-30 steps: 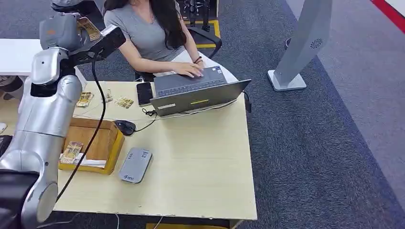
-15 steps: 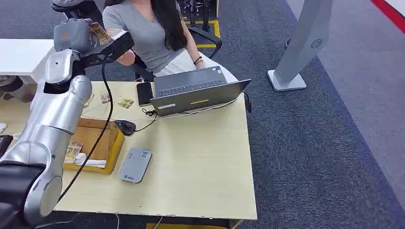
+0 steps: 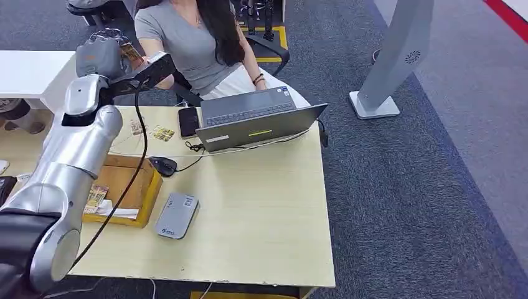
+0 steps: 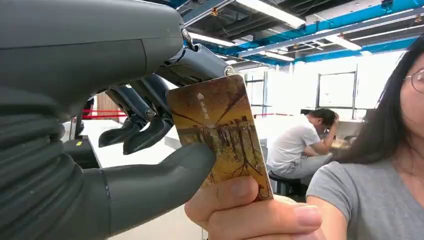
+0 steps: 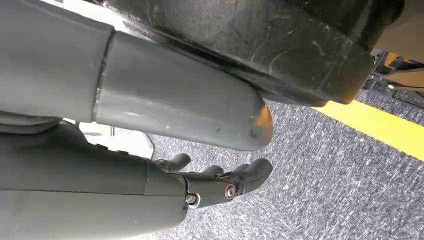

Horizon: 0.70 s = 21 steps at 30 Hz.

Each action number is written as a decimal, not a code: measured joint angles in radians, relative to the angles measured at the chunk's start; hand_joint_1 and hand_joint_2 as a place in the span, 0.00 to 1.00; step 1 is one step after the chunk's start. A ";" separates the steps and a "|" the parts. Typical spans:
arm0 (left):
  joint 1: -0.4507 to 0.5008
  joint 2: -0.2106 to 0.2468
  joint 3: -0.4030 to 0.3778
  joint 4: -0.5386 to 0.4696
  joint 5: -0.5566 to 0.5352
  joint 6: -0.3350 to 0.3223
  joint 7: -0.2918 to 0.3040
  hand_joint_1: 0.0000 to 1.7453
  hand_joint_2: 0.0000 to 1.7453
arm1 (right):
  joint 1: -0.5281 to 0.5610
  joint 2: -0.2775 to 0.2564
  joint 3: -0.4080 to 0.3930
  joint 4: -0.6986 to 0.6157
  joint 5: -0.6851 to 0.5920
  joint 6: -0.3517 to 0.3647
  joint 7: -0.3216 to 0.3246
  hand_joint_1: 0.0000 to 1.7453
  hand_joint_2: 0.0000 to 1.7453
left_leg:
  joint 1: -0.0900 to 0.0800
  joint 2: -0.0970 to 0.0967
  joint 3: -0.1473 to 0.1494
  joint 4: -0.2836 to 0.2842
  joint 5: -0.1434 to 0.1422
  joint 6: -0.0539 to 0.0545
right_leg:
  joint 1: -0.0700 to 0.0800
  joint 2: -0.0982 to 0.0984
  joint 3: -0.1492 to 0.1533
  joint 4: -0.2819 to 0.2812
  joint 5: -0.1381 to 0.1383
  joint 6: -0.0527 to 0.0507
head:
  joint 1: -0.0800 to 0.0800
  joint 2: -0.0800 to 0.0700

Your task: Pass the card to the sensor for recognition and then transmit it.

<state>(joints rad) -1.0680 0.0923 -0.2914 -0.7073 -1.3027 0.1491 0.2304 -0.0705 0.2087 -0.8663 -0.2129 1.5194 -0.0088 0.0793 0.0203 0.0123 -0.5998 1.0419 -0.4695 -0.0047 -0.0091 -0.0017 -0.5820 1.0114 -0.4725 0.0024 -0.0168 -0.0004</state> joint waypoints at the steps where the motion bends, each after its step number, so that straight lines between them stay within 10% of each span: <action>1: 0.000 0.000 0.000 0.003 0.000 0.000 0.000 1.00 1.00 | 0.000 0.000 0.000 0.000 0.000 0.000 0.000 0.00 0.00 | 0.000 0.000 0.000 0.000 0.000 0.000 | 0.000 0.000 0.000 0.000 0.000 0.000 | 0.000 0.000; 5: 0.000 0.000 0.000 0.011 0.000 0.000 0.000 1.00 1.00 | 0.000 0.000 0.000 0.000 0.000 0.000 0.000 0.00 0.00 | 0.000 0.000 0.000 0.000 0.000 0.000 | 0.000 0.000 0.000 0.000 0.000 0.000 | 0.000 0.000; 6: 0.000 0.001 0.000 0.011 0.000 0.000 0.000 0.39 1.00 | 0.000 0.000 0.000 0.000 0.000 0.000 0.000 0.00 0.00 | 0.000 0.000 0.000 0.000 0.000 0.000 | 0.000 0.000 0.000 0.000 0.000 0.000 | 0.000 0.000; 7: 0.001 0.001 0.000 0.013 0.000 0.002 -0.001 0.00 1.00 | 0.000 0.000 0.000 0.000 0.000 0.000 0.000 0.00 0.00 | 0.000 0.000 0.000 0.000 0.000 0.000 | 0.000 0.000 0.000 0.000 0.000 0.000 | 0.000 0.000; 21: 0.171 0.037 0.013 -0.147 0.092 0.221 -0.165 0.00 1.00 | 0.001 0.000 0.000 0.001 -0.022 -0.005 0.000 0.00 0.00 | 0.000 0.001 0.000 -0.001 0.000 0.000 | 0.000 0.000 0.000 0.000 0.000 0.000 | 0.001 0.000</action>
<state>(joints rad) -0.8974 0.1290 -0.2781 -0.8547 -1.2103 0.3698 0.0651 -0.0690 0.2083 -0.8663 -0.2121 1.4976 -0.0137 0.0790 0.0201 0.0129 -0.5996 1.0409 -0.4697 -0.0048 -0.0092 -0.0012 -0.5815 1.0115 -0.4727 0.0025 -0.0160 -0.0004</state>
